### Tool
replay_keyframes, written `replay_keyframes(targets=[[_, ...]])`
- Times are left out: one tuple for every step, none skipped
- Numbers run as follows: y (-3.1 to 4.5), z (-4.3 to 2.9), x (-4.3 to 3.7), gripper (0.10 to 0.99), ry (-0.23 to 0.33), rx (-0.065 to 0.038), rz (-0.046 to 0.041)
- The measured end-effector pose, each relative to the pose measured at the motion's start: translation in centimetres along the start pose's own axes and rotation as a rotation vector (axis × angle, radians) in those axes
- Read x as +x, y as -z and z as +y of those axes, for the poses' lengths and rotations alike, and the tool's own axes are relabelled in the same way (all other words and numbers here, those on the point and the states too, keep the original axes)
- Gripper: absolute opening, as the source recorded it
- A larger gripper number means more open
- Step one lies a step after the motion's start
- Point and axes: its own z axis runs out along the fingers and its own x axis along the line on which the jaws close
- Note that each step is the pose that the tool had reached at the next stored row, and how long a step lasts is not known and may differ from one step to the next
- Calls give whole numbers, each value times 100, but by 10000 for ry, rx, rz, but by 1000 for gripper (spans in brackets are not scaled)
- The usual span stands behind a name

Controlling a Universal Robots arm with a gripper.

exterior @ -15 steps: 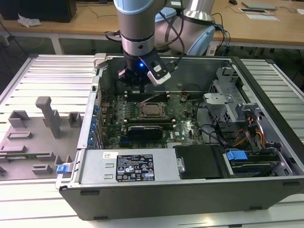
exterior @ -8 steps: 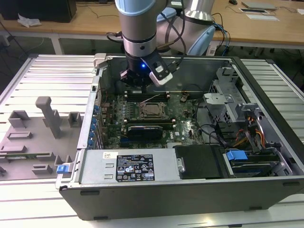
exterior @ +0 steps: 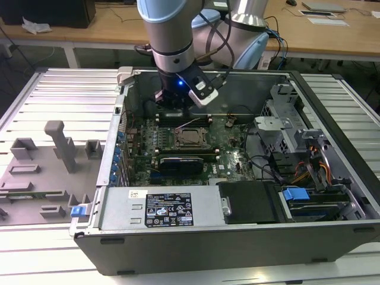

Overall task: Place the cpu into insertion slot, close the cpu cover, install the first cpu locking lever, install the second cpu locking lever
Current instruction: 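Install the first cpu locking lever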

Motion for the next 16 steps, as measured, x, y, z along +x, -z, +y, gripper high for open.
replay_keyframes(targets=[[-5,-1,-1,106,8,3,-28],[-7,-3,-2,106,1,7,-28],[-12,-4,-3,106,-77,26,-46],[-17,-6,-2,106,-195,53,-75],[-26,-8,0,106,-459,117,-135],[-31,-9,1,106,-624,157,-174],[-38,-11,3,106,-826,205,-222],[-46,-13,5,106,-1070,264,-279],[-52,-14,6,106,-1242,306,-319],[-57,-15,7,106,-1419,348,-361],[-61,-16,8,106,-1574,386,-396],[-68,-18,9,106,-1795,438,-449],[-78,-20,5,106,-2029,494,-505],[-88,-21,-3,106,-2182,534,-539],[-101,-9,-13,106,-2266,570,-556],[-109,16,-16,106,-2275,576,-557]])
